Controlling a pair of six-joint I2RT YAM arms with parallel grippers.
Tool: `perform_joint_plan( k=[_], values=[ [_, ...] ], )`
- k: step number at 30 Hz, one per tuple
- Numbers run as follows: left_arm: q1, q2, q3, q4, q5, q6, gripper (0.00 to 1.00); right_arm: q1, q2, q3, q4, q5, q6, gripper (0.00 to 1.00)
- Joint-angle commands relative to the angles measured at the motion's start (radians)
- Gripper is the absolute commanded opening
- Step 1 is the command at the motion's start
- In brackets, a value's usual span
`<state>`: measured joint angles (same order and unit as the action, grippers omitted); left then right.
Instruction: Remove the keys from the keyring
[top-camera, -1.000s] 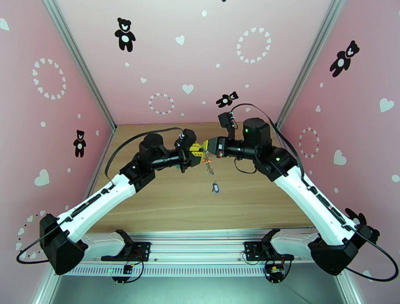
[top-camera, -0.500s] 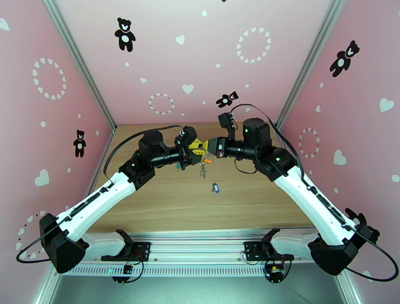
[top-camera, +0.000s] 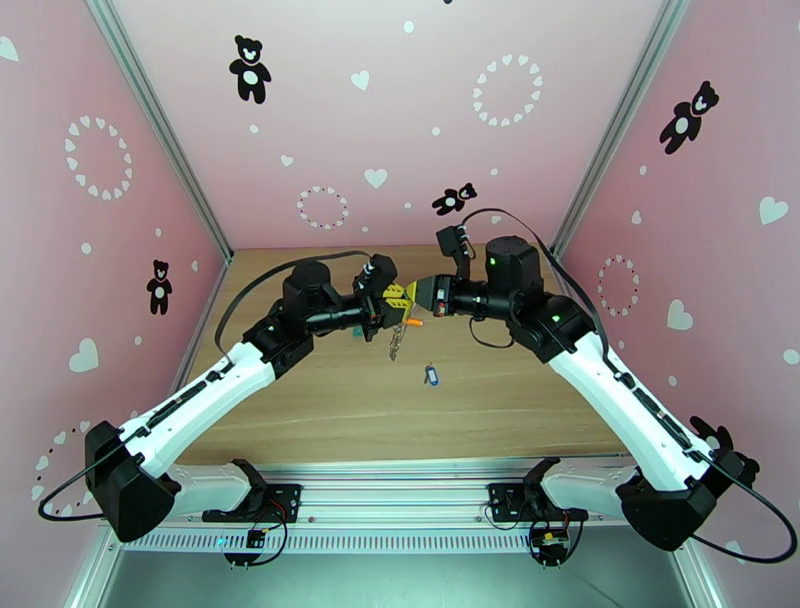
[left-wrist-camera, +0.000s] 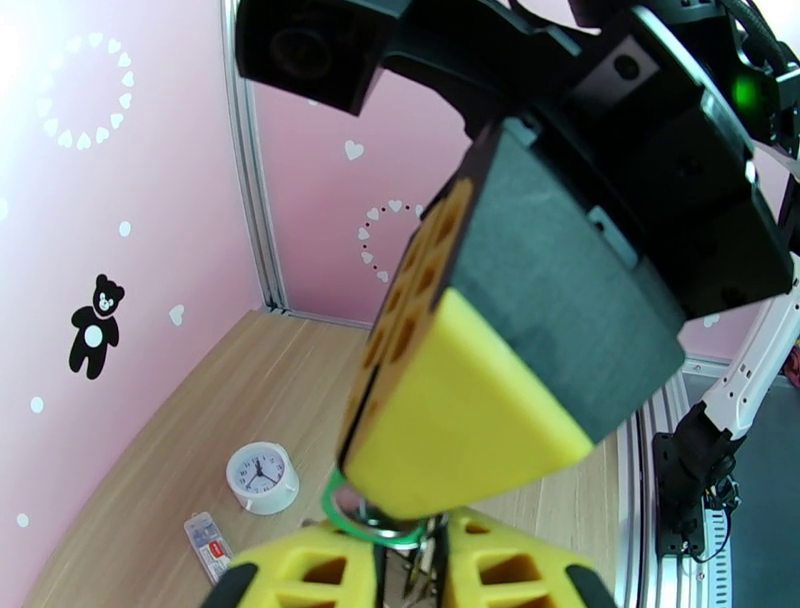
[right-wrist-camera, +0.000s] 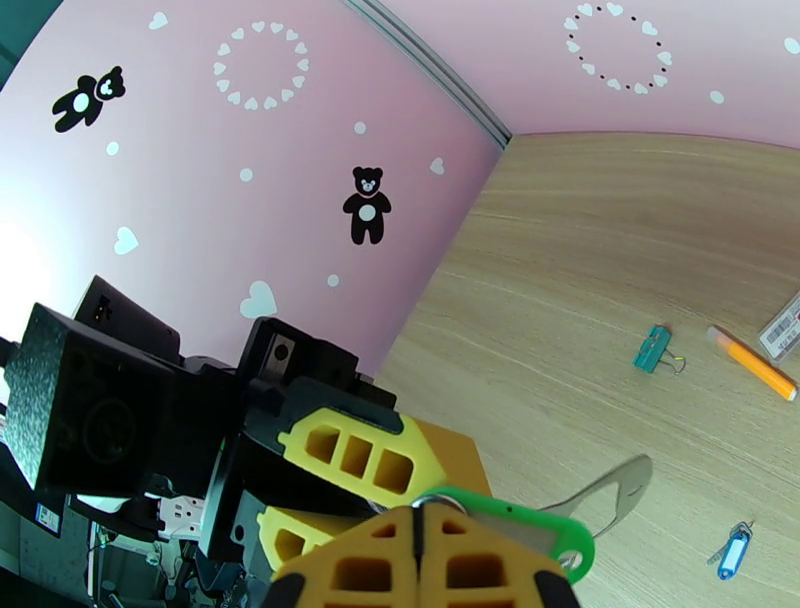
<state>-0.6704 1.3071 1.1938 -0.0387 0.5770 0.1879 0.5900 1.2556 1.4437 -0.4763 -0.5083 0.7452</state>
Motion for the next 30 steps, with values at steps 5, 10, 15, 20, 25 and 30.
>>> perform_joint_plan(
  k=[5,10,15,20,25,30],
  values=[
    [-0.002,-0.034,-0.011,-0.045,0.027,0.027,0.14,0.005,-0.038,0.027,0.01,0.061,-0.018,0.0],
    [-0.003,-0.066,-0.023,-0.016,0.035,0.017,0.07,-0.002,-0.049,0.024,-0.012,0.076,-0.024,0.0],
    [-0.002,-0.074,-0.017,0.039,0.066,-0.024,0.0,-0.004,-0.064,0.015,-0.024,0.087,-0.029,0.0],
    [-0.002,-0.08,-0.033,0.145,0.092,-0.084,0.0,-0.005,-0.073,0.001,-0.024,0.082,-0.037,0.0],
    [-0.001,-0.082,-0.057,0.286,0.115,-0.152,0.0,-0.005,-0.091,-0.034,-0.013,0.085,-0.079,0.0],
    [-0.001,-0.067,-0.073,0.421,0.138,-0.203,0.0,-0.002,-0.07,-0.046,-0.03,0.057,-0.119,0.0]
  ],
)
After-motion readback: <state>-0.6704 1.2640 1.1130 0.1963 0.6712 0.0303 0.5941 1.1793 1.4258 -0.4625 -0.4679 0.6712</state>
